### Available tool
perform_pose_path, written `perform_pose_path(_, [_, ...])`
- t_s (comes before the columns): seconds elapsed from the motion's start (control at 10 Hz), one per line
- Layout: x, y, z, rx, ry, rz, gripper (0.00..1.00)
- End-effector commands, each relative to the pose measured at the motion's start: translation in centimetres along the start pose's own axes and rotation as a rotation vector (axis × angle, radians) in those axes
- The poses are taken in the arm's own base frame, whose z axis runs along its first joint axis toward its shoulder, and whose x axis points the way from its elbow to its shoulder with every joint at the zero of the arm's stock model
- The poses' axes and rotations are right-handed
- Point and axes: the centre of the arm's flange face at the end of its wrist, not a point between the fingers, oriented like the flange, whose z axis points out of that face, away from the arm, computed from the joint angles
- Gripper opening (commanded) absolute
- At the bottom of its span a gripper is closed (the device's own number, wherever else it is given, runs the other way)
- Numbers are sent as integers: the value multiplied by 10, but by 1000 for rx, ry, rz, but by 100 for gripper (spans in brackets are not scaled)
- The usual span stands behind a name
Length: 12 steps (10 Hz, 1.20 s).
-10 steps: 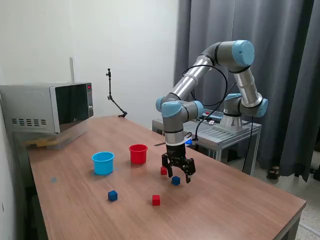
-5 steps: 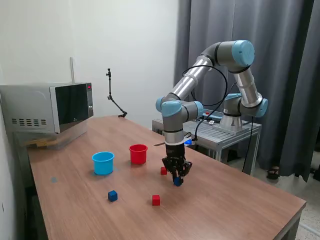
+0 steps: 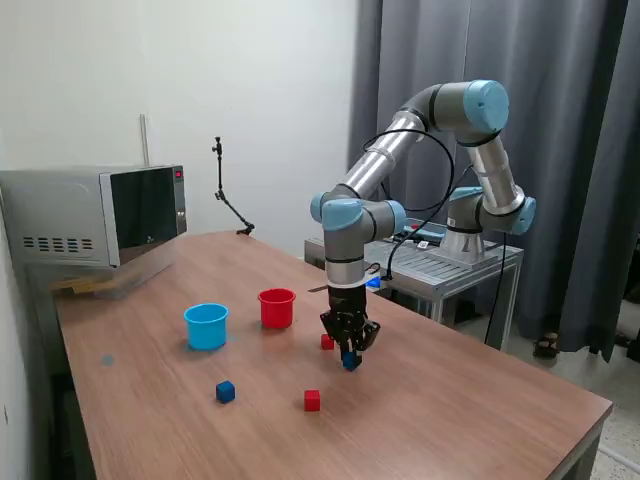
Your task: Place red objects in the red bin, and blue objects in the blue bin.
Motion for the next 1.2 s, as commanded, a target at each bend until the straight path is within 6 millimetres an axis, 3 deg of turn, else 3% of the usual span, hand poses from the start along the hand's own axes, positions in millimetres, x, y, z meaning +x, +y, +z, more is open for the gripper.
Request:
perform_pose_path(0.0, [-9,10,-26,-42,-23,7,0])
perform_pose_path(0.1, [-10,22,-49,-86,-30,5,0])
perform_pose_path(0.3, [-35,39,-88,-124,-64,32,0])
perform_pose_path(0.5, [-47,44,-102,-119,-116,46,0])
perform_pose_path(0.8, [-114,46,-126,-147,-125,134,0])
perform_pose_path(1.1, [-161,57,-166,-226,-140,205,0])
